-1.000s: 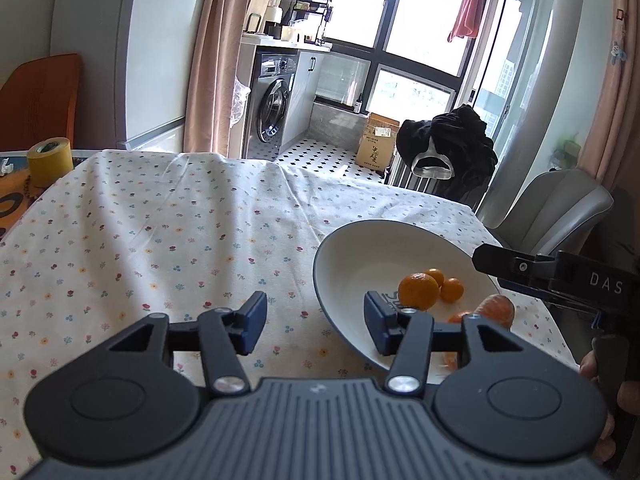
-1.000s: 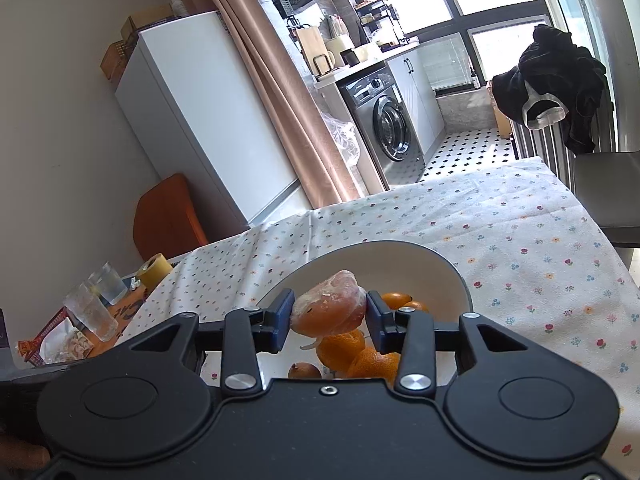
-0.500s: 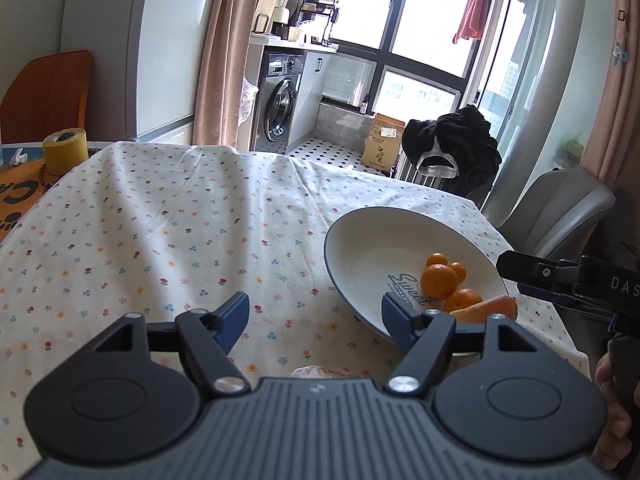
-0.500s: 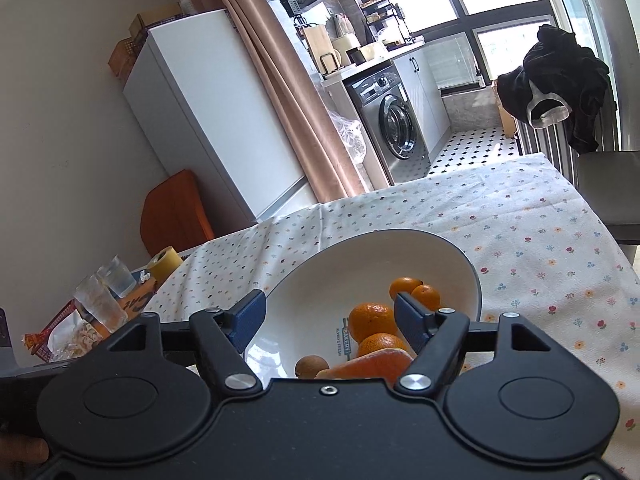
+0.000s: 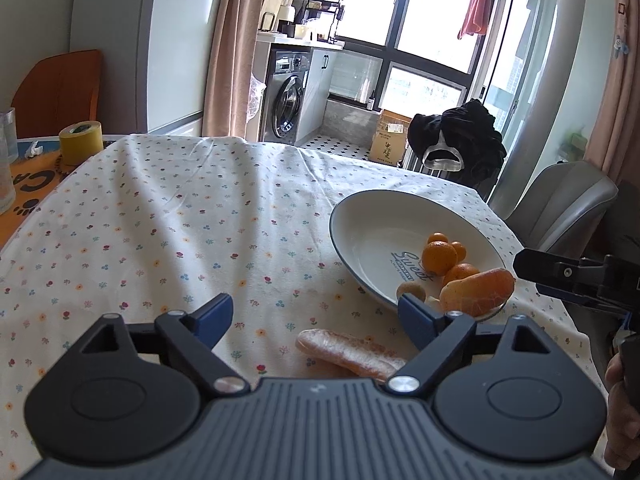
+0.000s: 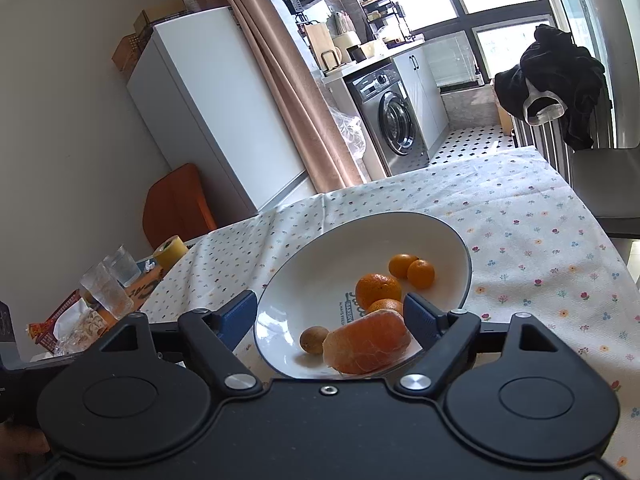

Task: Organize fruits
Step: 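Grasp the pink elongated fruit with the left gripper while the right gripper grasps a small red fruit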

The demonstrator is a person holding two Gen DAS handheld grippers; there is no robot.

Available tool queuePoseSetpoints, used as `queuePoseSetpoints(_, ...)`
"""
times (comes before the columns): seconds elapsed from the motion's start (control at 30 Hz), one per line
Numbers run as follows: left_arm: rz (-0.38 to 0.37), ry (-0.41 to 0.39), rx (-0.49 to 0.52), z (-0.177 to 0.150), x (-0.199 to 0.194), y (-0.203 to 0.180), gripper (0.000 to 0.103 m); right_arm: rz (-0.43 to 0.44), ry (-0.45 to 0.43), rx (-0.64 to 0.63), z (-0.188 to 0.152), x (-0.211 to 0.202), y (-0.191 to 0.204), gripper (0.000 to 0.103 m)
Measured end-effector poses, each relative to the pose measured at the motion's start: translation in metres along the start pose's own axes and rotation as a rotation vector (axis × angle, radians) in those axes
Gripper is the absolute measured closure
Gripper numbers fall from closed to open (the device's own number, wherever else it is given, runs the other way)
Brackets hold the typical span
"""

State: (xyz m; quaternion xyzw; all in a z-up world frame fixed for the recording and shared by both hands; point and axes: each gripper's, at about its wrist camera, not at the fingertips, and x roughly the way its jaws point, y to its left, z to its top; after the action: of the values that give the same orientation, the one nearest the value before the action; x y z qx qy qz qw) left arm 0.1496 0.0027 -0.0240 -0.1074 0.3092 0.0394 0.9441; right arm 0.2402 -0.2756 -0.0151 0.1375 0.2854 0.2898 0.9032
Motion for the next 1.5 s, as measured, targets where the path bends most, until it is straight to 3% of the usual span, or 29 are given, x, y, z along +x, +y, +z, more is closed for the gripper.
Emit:
queuePoseSetpoints(0.33,-0.015,0.011,-0.005,-0.018,-0.011,0.009,0.014,-0.006,0.022,-0.017,-0.012,-0.011,0.003,0.010)
queuePoseSetpoints(0.63,-0.046,0.020,-0.018,-0.031,-0.015,0.017,0.014,-0.015,0.066,-0.043,-0.031,-0.014,0.008,0.009)
queuePoseSetpoints(1.07,-0.086,0.056,0.071,-0.039,0.000,-0.001,0.014,-0.024,0.095,-0.068,-0.051,-0.018,0.009,0.009)
queuePoseSetpoints(1.2,-0.092,0.070,0.099,-0.039,0.007,-0.006,0.014,-0.022,0.101,-0.077,-0.054,-0.017,0.008,0.012)
queuePoseSetpoints(1.4,-0.104,0.094,0.128,-0.038,0.019,-0.010,0.013,-0.027,0.128,-0.077,-0.058,-0.010,0.002,0.030)
queuePoseSetpoints(1.5,-0.119,0.099,0.134,-0.036,0.025,-0.010,0.011,-0.024,0.142,-0.074,-0.060,-0.007,-0.001,0.034)
